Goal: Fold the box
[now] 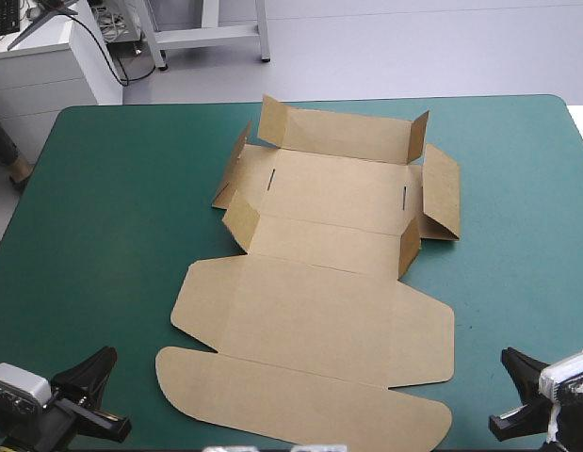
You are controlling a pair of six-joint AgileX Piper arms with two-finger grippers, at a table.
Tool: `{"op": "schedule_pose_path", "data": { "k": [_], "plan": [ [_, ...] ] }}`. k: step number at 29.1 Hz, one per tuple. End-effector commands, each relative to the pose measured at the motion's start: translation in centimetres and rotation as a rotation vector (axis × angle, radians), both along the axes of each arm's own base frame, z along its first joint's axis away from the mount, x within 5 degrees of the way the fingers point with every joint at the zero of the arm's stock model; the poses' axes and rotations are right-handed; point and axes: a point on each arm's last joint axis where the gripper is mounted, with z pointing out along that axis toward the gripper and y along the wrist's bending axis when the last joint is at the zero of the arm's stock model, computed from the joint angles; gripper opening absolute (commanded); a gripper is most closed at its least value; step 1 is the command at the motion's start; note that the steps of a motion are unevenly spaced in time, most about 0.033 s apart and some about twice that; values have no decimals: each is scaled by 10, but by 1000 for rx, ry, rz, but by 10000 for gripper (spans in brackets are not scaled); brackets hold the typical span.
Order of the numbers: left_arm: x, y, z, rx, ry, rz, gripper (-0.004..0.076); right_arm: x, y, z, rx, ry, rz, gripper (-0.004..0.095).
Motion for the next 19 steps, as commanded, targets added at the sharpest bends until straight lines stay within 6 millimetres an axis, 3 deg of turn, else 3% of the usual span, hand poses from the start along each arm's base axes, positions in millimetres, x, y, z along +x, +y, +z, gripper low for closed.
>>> {"op": "schedule_pose_path", "data": {
  "k": [1,7,10,14,17,19],
  "plan": [
    [-1,0,13,-47,-88,1,-8,2,1,12,21,-77,7,-19],
    [-1,0,13,-47,-88,1,-8,2,1,12,10,-80,10,39],
    [-1,0,13,-47,-88,1,-8,2,1,12,10,-80,10,181],
    [-1,0,13,-47,-88,1,-8,2,1,12,10,-80,10,452],
    [-1,0,13,-47,-88,1,-8,2,1,12,14,-82,11,556],
    [-1,0,13,-47,-88,1,-8,3,2,13,18,-91,13,564]
  ]
}}
